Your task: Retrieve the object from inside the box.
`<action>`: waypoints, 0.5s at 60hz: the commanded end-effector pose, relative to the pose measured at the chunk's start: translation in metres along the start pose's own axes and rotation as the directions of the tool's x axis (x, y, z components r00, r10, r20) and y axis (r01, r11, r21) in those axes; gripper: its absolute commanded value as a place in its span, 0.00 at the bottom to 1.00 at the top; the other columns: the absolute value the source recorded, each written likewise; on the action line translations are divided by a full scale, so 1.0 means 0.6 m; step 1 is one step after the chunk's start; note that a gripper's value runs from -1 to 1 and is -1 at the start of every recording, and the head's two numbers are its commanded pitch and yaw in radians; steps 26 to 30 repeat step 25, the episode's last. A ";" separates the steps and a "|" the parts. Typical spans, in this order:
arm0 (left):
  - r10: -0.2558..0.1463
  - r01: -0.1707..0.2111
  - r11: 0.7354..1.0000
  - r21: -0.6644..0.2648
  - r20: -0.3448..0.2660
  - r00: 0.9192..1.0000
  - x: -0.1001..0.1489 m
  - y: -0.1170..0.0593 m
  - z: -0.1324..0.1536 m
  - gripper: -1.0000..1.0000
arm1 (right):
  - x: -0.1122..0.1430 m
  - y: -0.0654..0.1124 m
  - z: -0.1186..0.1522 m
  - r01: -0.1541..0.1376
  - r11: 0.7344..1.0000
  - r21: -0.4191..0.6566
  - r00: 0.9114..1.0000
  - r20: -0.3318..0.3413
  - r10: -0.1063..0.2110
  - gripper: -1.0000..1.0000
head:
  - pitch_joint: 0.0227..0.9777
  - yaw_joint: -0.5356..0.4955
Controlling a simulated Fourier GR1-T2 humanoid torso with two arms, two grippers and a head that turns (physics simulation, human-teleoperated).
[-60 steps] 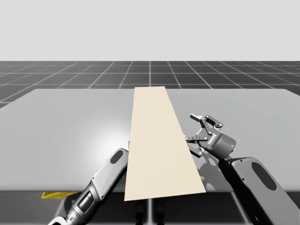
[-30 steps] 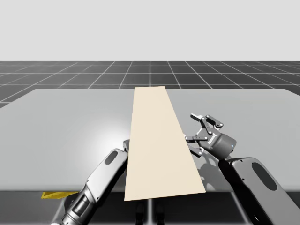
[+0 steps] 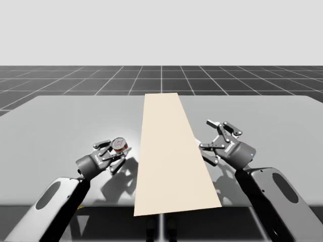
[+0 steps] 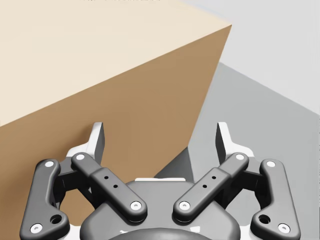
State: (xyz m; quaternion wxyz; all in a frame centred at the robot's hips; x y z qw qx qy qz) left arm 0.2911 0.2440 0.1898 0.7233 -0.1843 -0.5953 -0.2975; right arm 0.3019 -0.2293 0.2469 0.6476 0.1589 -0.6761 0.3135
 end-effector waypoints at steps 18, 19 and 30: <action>-0.196 0.192 0.981 0.039 0.222 0.955 0.263 0.056 0.023 1.00 | 0.007 -0.013 0.003 0.055 0.998 -0.025 0.998 0.000 -0.055 0.00 | 0.14 0.50; -0.209 0.203 0.978 0.049 0.225 0.952 0.277 0.060 0.020 1.00 | 0.008 -0.014 0.003 0.051 0.998 -0.021 0.999 0.007 -0.051 0.00 | 0.14 0.50; -0.219 0.209 0.976 0.065 0.266 0.939 0.325 0.071 0.017 1.00 | 0.007 -0.016 0.004 0.047 0.999 -0.024 0.999 0.010 -0.047 0.00 | 0.14 0.50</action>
